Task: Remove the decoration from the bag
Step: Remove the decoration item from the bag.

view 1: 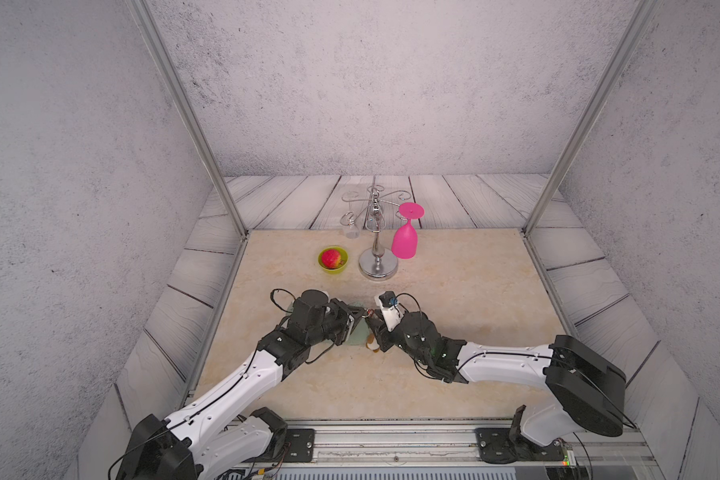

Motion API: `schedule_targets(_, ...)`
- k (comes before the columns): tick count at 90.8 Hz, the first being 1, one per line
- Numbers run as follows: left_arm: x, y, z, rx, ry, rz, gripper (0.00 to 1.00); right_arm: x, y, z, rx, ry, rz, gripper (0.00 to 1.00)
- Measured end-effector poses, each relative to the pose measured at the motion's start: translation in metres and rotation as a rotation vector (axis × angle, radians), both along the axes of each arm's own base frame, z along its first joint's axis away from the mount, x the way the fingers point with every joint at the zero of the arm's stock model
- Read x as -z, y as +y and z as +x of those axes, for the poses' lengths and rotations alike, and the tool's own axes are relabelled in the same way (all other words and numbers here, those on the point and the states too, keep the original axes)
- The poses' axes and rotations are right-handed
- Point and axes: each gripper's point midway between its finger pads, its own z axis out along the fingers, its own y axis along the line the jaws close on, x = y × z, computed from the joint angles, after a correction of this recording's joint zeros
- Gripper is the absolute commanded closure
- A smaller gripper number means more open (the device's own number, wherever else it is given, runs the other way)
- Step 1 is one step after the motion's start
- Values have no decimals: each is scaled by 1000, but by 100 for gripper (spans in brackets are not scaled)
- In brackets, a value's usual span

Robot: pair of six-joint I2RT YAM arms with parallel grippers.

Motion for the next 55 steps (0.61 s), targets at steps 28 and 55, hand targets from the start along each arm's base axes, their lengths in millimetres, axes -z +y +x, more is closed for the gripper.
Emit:
schedule_targets(28, 0, 0, 0, -1, 1, -1, 100, -3, 3, 2, 1, -6, 11, 62)
schedule_targets(55, 0, 0, 0, -3, 0, 0, 100, -4, 3, 3, 6, -1, 25, 63)
